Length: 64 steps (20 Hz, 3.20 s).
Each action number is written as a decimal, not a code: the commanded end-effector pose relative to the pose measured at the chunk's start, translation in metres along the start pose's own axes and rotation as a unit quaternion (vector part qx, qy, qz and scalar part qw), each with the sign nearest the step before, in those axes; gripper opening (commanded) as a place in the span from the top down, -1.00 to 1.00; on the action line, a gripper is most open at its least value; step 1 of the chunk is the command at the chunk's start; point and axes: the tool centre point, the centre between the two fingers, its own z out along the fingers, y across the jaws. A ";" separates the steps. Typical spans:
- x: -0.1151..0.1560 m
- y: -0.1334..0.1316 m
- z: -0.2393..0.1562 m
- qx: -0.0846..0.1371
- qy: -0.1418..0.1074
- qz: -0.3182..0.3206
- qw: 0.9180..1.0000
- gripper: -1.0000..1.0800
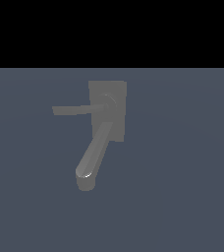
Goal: Turn on the faucet by rotating a designated handle.
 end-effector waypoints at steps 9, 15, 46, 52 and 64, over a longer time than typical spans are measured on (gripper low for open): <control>0.071 -0.062 -0.059 -0.148 0.126 -0.124 0.973 1.00; 0.092 -0.105 -0.077 -0.189 0.172 -0.185 0.949 1.00; 0.114 -0.174 -0.110 -0.222 0.241 -0.279 0.903 1.00; 0.118 -0.220 -0.112 -0.238 0.268 -0.331 0.873 1.00; 0.084 -0.403 -0.087 -0.241 0.341 -0.524 0.742 1.00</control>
